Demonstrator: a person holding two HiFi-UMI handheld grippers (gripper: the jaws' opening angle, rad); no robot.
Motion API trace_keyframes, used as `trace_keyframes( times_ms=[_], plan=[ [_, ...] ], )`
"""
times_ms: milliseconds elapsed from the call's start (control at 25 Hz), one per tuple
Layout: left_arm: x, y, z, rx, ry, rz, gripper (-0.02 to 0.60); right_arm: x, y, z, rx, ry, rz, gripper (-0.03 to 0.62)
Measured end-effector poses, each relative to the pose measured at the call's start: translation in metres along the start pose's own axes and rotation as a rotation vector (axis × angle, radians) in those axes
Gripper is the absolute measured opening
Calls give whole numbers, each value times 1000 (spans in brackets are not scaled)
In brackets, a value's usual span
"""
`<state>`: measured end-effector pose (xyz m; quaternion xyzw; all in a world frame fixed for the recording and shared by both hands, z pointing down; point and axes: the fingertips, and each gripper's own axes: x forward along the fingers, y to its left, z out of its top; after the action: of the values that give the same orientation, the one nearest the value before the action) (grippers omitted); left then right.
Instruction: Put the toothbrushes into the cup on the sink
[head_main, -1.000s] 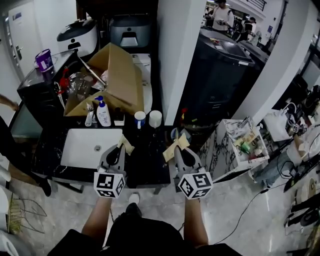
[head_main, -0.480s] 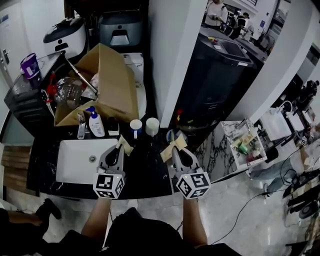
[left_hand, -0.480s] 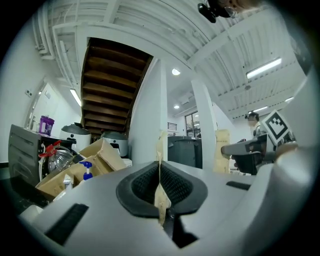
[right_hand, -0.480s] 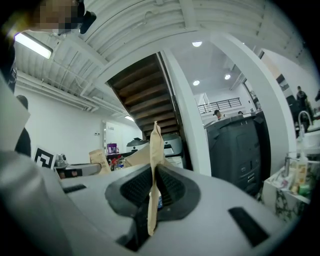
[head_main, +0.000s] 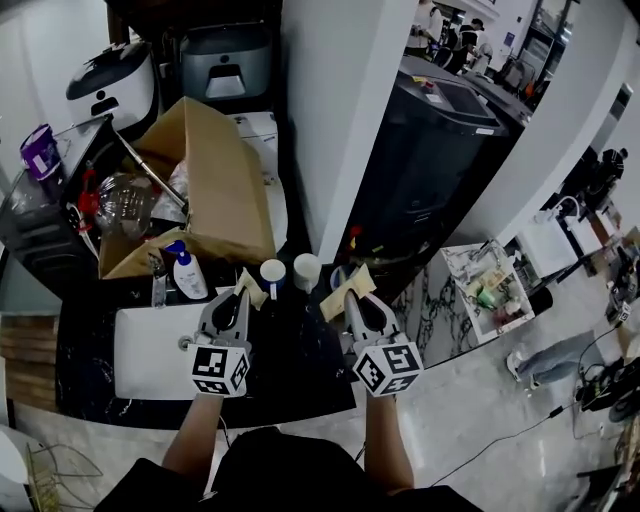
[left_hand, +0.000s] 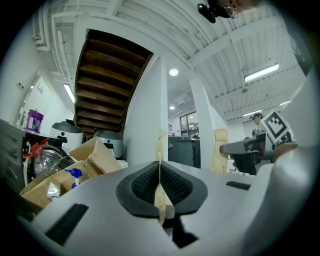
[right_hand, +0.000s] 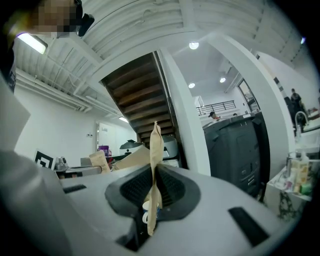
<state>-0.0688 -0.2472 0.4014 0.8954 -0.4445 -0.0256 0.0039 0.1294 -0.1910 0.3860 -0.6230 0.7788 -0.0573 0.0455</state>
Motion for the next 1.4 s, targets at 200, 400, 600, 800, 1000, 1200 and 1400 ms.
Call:
trace_keyframes(
  times_ms=[200, 400, 600, 800, 1000, 1200, 1400],
  plan=[
    [21, 12, -5, -17, 1, -37, 5, 15, -6, -4, -3, 7, -40, 26],
    [36, 25, -15, -40, 10, -67, 5, 28, -5, -17, -7, 27, -63, 26],
    [44, 30, -24, -57, 21, -71, 5, 36, -7, -31, -11, 67, -70, 26],
    [54, 34, -31, -64, 33, -60, 5, 49, -15, -36, 0, 85, -57, 26],
    [65, 35, -32, -66, 40, -15, 5, 69, -28, -37, 7, 94, -13, 26],
    [74, 31, -36, -66, 55, 31, 5, 88, -50, -37, 9, 95, 16, 28],
    [87, 29, -37, -42, 66, 70, 5, 110, -70, -36, 26, 70, 43, 27]
  ],
)
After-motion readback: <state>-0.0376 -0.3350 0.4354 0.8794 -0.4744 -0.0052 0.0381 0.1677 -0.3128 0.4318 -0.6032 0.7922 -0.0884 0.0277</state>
